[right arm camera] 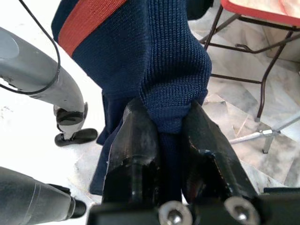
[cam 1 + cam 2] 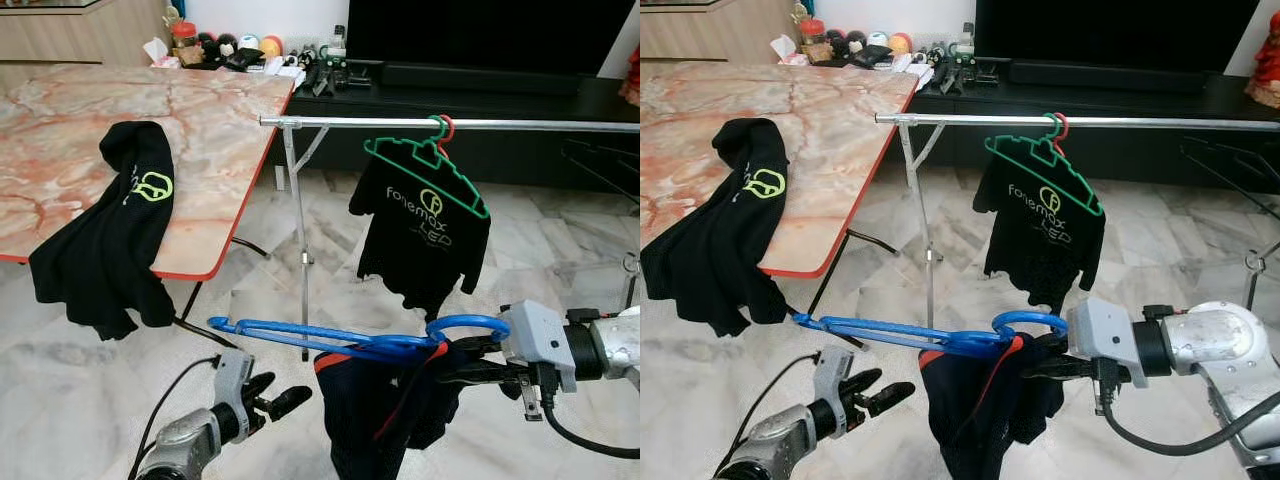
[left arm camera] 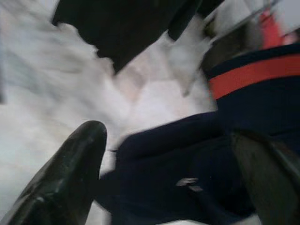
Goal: Hang hanger
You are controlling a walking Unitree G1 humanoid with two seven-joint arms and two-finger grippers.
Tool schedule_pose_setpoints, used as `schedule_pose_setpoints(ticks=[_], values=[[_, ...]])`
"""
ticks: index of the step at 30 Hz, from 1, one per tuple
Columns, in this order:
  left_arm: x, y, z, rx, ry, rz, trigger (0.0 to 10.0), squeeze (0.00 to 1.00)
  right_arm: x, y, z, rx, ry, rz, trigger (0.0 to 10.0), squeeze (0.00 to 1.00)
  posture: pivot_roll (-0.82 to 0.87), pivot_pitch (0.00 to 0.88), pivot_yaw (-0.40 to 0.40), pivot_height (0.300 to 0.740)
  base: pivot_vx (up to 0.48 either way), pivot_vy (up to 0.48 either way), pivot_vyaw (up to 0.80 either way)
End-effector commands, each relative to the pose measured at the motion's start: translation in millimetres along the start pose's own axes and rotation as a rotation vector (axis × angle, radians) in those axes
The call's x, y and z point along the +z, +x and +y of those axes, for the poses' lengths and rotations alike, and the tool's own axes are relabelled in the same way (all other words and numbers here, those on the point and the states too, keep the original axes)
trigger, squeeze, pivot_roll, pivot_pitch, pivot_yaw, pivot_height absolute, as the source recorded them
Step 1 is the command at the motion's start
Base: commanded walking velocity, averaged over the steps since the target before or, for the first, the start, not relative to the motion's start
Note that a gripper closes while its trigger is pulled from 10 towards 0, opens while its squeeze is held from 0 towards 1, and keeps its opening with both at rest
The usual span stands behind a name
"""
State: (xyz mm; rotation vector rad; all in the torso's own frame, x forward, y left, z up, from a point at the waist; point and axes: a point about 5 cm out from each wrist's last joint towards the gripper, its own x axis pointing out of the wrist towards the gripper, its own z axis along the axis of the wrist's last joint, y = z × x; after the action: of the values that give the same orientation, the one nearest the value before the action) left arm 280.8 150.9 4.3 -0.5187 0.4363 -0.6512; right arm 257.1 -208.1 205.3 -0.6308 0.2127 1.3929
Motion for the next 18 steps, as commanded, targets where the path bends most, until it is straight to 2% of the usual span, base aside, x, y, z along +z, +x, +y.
schedule_pose_setpoints(ticks=[1, 2, 3, 4, 6, 10, 12, 13, 14, 15, 16, 18], values=[[-0.1, -1.0, -0.2, -0.023, -0.035, -0.006, 10.0, 1.0, 11.6, -8.7, -1.8, -0.01, -0.048, -0.02, 10.0, 0.0, -0.12, 0.104, -0.012, 0.74, 0.0, 0.0, 0.0], [0.9, -0.7, -0.1, -0.016, -0.013, -0.008, 10.0, 1.0, 11.5, -9.2, -1.7, -0.006, -0.047, -0.019, 10.0, 0.0, -0.13, 0.104, -0.015, 0.74, 0.0, 0.0, 0.0], [7.2, 2.1, 0.2, 0.024, 0.067, -0.022, 10.0, 1.0, 11.8, -10.2, -1.1, 0.008, -0.042, -0.023, 10.0, 0.0, -0.13, 0.104, -0.017, 0.74, 0.0, 0.0, 0.0], [13.1, 4.6, -1.0, 0.023, 0.081, -0.047, 10.0, 1.0, 12.0, -10.8, -0.6, 0.017, -0.038, -0.027, 10.0, 0.0, -0.13, 0.103, -0.02, 0.74, 0.0, 0.0, 0.0], [25.0, 8.6, -3.9, 0.003, 0.1, -0.096, 10.0, 1.0, 12.3, -12.1, 0.1, 0.027, -0.031, -0.03, 10.0, 0.0, -0.13, 0.104, -0.021, 0.74, 0.0, 0.0, 0.0], [40.0, 12.3, -11.0, -0.071, 0.254, -0.086, 10.0, 1.0, 8.7, -14.0, -0.8, 0.024, -0.02, -0.018, 10.0, 0.0, -0.13, 0.104, -0.024, 0.74, 0.0, 0.0, 0.0], [46.8, 11.7, -16.1, -0.142, 0.443, -0.013, 10.0, 1.0, 5.9, -14.1, -1.4, 0.026, -0.009, -0.015, 10.0, 0.0, -0.13, 0.104, -0.026, 0.74, 0.0, 0.0, 0.0], [46.9, 11.6, -17.5, -0.162, 0.481, 0.007, 10.0, 0.89, 5.3, -13.9, -1.5, 0.027, -0.008, -0.014, 10.0, 0.0, -0.13, 0.104, -0.026, 0.74, 0.0, 0.0, 0.0], [46.8, 11.5, -18.4, -0.176, 0.504, 0.021, 10.0, 0.0, 4.9, -13.7, -1.5, 0.028, -0.006, -0.013, 10.0, 0.0, -0.13, 0.104, -0.026, 0.74, 0.0, 0.0, 0.0], [44.4, 11.0, -22.5, -0.239, 0.561, 0.064, 10.0, 0.0, 3.7, -12.9, -1.6, 0.033, -0.003, -0.01, 10.0, 0.0, -0.13, 0.104, -0.026, 0.74, 0.0, 0.0, 0.0], [44.4, 11.0, -22.5, -0.239, 0.561, 0.064, 10.0, 0.0, 3.7, -12.9, -1.6, 0.033, -0.003, -0.01, 10.0, 0.0, -0.13, 0.104, -0.026, 0.74, 0.0, 0.0, 0.0], [37.3, 9.0, -27.3, -0.335, 0.623, 0.141, 10.0, 0.0, 2.5, -12.0, -2.5, 0.038, 0.002, -0.012, 10.0, 0.0, -0.12, 0.104, -0.028, 0.74, 0.0, 0.0, 0.0]])
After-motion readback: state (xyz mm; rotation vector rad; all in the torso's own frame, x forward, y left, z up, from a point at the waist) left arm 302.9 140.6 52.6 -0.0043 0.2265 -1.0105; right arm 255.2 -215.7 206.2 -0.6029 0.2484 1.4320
